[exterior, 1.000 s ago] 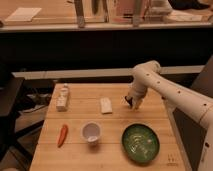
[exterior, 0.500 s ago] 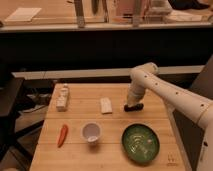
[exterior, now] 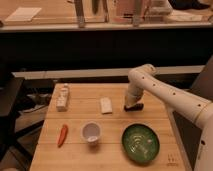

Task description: Knock the eraser over

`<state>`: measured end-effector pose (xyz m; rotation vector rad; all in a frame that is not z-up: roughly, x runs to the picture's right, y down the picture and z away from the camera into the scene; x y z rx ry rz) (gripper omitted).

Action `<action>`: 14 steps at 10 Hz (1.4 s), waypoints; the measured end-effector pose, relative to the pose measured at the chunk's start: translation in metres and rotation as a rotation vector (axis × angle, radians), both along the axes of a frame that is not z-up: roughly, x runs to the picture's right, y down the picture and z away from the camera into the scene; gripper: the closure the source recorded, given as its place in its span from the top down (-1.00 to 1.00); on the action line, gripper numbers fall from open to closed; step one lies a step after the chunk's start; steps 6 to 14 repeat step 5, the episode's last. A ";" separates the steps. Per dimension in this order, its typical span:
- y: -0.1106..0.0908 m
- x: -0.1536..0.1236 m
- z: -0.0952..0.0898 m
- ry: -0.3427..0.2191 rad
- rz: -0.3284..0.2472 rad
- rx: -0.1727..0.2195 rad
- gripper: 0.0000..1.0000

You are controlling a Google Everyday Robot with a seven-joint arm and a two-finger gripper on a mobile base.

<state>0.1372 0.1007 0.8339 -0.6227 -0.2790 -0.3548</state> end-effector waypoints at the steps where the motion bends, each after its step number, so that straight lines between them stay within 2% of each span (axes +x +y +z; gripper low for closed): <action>1: 0.001 0.000 0.000 -0.004 -0.004 -0.002 -1.00; 5: 0.004 -0.009 0.003 -0.023 -0.019 0.001 -1.00; 14: 0.004 -0.009 0.003 -0.023 -0.019 0.001 -1.00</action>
